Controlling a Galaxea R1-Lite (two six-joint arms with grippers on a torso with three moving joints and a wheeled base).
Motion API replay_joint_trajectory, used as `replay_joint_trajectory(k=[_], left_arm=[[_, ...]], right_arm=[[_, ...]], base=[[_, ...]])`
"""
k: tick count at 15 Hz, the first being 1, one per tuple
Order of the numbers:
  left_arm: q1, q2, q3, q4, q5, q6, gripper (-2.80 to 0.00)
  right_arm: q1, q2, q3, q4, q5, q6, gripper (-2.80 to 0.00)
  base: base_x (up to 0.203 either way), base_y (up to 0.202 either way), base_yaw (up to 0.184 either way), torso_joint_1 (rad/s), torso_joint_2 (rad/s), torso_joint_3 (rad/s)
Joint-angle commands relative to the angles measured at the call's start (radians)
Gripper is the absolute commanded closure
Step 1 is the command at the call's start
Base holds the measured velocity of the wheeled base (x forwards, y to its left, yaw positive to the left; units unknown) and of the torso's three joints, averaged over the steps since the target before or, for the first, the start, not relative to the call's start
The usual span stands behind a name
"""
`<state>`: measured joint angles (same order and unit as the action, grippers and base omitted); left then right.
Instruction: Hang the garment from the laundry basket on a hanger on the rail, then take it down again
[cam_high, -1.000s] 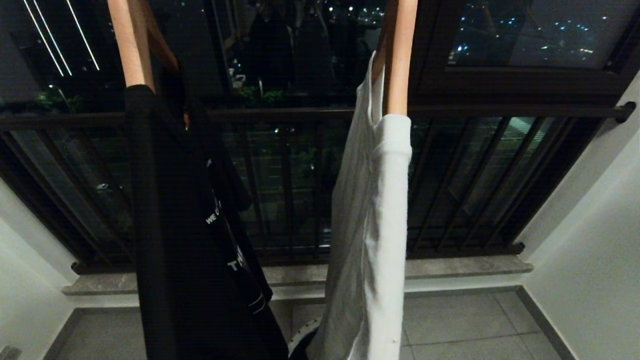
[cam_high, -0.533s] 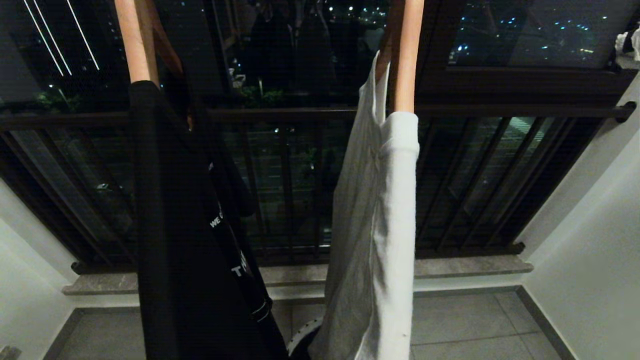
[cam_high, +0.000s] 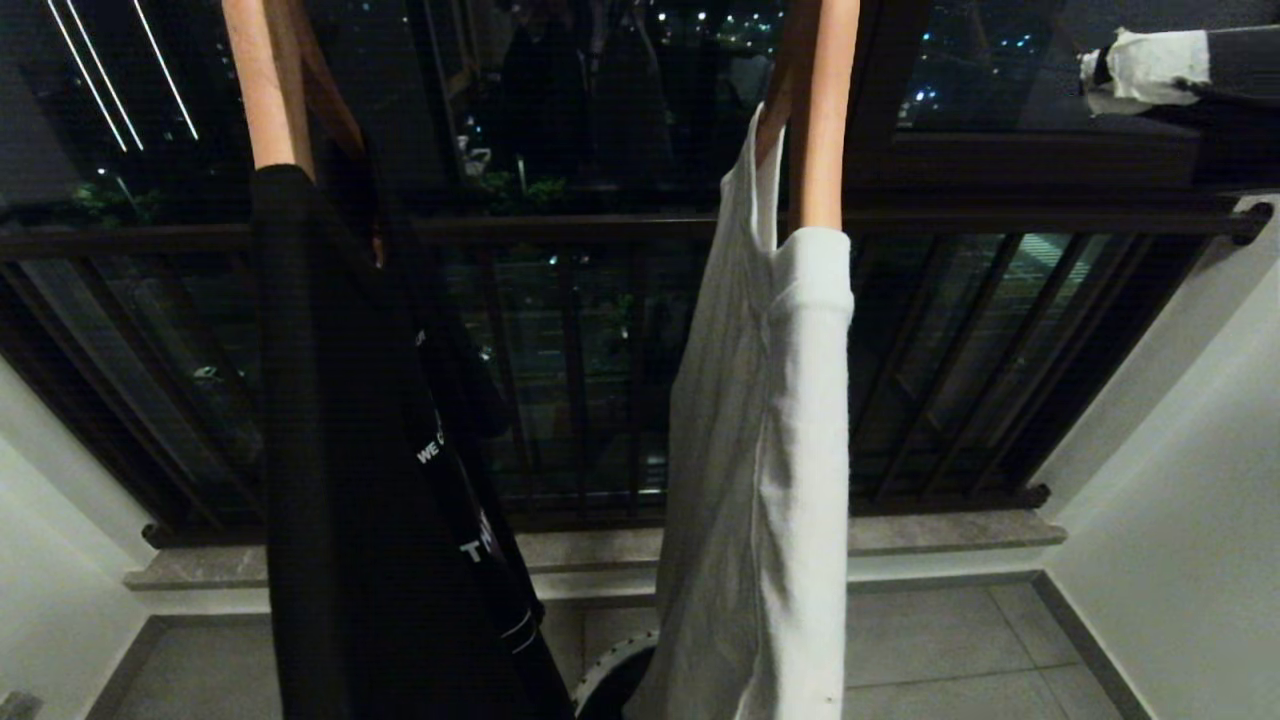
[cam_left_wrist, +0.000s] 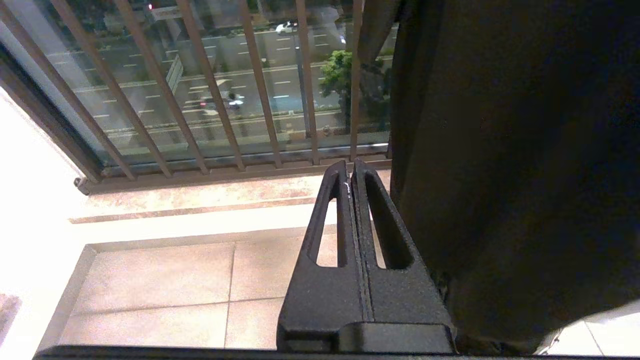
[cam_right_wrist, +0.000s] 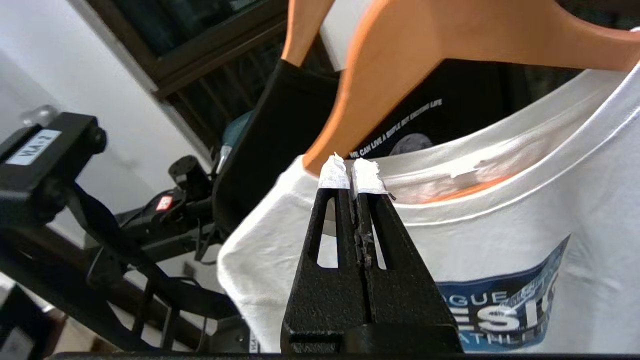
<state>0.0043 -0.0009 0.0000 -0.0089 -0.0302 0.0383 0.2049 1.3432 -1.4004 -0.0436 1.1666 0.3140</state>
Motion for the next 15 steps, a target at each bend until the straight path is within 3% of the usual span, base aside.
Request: replay_joint_trajectory(k=[1,3,4,9,13,15], left_arm=[[0.0,-0.001,0.003,0.0,0.0,0.0,0.0],[0.0,-0.001,0.003,0.0,0.0,0.0,0.0],[0.0,-0.001,0.003,0.0,0.0,0.0,0.0],[0.0,-0.001,0.003,0.0,0.0,0.0,0.0],[0.0,-0.001,0.003,0.0,0.0,0.0,0.0],[0.0,-0.001,0.003,0.0,0.0,0.0,0.0]], right_arm=[[0.002,0.056,-0.017,-0.005,0.023,0.002,0.0],[0.002,0.088,-0.024,-0.04,0.053,0.002,0.0],[0.002,0.099,-0.024,-0.061,0.058,0.002,-2.8],[0.032,0.136,-0.029,-0.138,0.132,-0.001,-2.8],[0.117,0.189,-0.09,-0.137,0.123,0.002,-2.8],[0.174,0.214,-0.114,-0.129,0.064,0.006,-2.8]], base=[[0.0,0.0,0.0,0.0,0.0,0.0],[0.0,0.0,0.0,0.0,0.0,0.0],[0.0,0.0,0.0,0.0,0.0,0.0],[0.0,0.0,0.0,0.0,0.0,0.0],[0.0,0.0,0.0,0.0,0.0,0.0],[0.0,0.0,0.0,0.0,0.0,0.0]])
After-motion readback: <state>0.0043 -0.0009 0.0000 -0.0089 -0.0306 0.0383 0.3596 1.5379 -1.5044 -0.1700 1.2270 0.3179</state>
